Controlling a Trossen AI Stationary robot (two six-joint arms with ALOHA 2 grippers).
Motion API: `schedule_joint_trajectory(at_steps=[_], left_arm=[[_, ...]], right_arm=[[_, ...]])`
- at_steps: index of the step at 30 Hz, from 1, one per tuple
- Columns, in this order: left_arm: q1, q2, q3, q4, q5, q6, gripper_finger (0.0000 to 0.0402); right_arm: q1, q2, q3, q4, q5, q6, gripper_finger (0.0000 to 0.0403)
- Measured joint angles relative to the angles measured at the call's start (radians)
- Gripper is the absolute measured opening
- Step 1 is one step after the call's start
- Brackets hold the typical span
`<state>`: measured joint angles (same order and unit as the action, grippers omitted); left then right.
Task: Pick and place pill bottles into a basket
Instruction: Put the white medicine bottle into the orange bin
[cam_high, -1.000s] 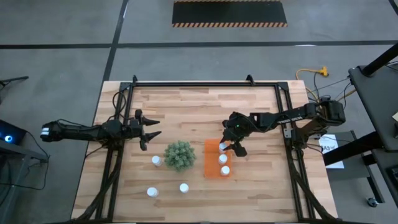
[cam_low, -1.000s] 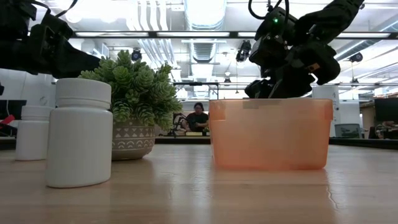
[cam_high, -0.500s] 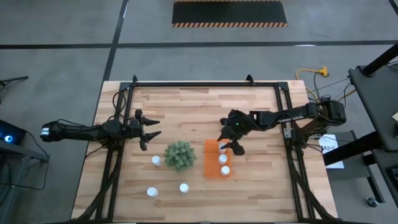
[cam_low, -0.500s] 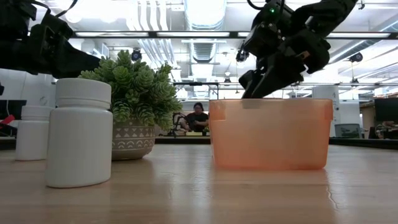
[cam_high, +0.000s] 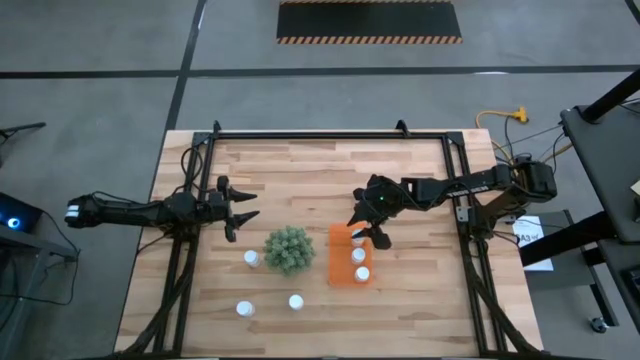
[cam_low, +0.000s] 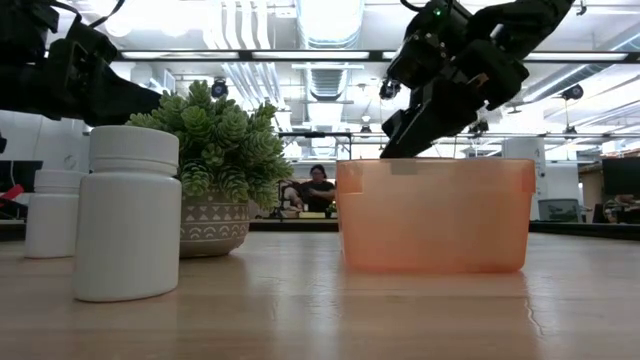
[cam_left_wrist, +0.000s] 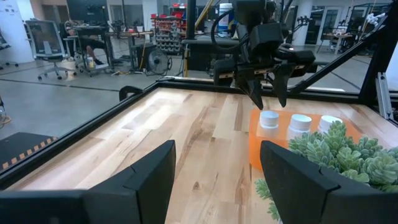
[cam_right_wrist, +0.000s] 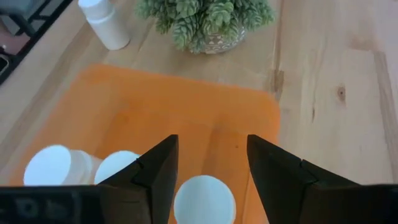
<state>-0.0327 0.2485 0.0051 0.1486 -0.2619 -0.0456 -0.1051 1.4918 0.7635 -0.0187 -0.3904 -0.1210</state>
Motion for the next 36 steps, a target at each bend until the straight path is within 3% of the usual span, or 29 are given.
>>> schedule_joint_trajectory(at_steps=[9, 16, 25, 30, 36], left_arm=[[0.0, 0.0, 0.0, 0.0, 0.0, 0.0, 0.0218], [0.0, 0.0, 0.0, 0.0, 0.0, 0.0, 0.0218], [0.0, 0.001, 0.0, 0.0, 0.0, 0.0, 0.0218], [0.0, 0.0, 0.0, 0.0, 0.0, 0.0, 0.0218], [0.0, 0.0, 0.0, 0.0, 0.0, 0.0, 0.0218]], right_arm=[[-0.001, -0.032, -0.055, 0.2, -0.027, 0.044, 0.018], [0.0, -0.193, -0.179, 0.256, -0.028, 0.112, 0.0178], [0.037, -0.402, -0.459, 0.68, -0.026, 0.217, 0.0178], [0.07, -0.512, -0.514, 0.659, -0.018, 0.222, 0.0176], [0.135, -0.644, -0.564, 0.649, 0.108, 0.211, 0.0175]])
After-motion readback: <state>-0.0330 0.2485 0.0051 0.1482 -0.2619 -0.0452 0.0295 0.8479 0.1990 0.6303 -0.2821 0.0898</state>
